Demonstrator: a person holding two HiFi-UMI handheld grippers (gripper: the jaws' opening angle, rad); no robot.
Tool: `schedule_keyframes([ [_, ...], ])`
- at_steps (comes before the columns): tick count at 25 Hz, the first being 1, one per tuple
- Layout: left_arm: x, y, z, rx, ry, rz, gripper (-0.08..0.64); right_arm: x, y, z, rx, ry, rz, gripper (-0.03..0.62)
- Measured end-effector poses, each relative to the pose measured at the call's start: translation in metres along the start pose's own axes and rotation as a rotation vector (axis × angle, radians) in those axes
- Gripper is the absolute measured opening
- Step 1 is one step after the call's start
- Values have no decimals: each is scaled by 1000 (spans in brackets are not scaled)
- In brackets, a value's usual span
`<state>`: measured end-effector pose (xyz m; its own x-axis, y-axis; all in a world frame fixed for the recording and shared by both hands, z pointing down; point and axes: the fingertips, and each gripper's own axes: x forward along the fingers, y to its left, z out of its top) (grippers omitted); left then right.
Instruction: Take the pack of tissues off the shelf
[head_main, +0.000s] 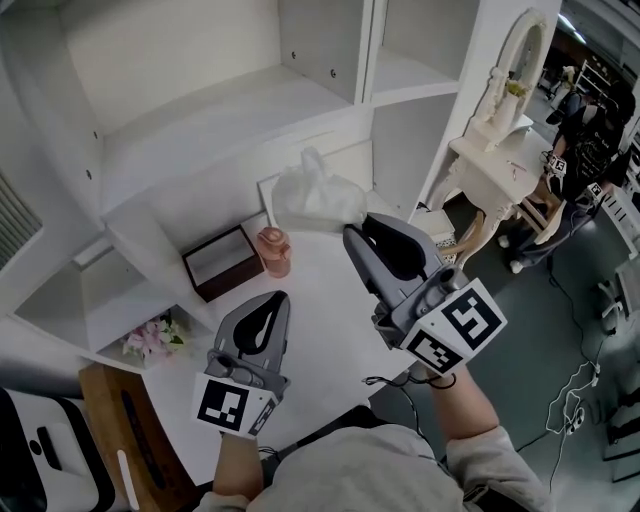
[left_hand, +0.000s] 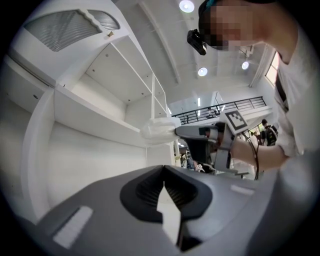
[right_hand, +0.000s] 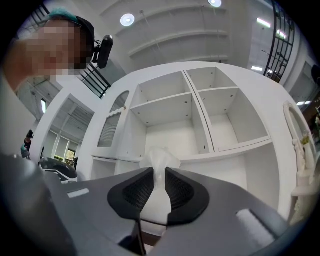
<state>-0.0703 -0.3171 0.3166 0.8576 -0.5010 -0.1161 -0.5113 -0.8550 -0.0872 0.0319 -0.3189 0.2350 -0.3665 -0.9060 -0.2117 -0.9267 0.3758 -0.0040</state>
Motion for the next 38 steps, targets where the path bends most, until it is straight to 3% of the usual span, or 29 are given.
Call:
schedule_keyframes([
  [17, 1, -15, 0, 6, 3, -9, 2, -39, 16, -64, 72, 93, 8, 71],
  [38, 4, -17, 3, 5, -4, 6, 2, -46, 17, -70, 127, 85, 28, 74],
])
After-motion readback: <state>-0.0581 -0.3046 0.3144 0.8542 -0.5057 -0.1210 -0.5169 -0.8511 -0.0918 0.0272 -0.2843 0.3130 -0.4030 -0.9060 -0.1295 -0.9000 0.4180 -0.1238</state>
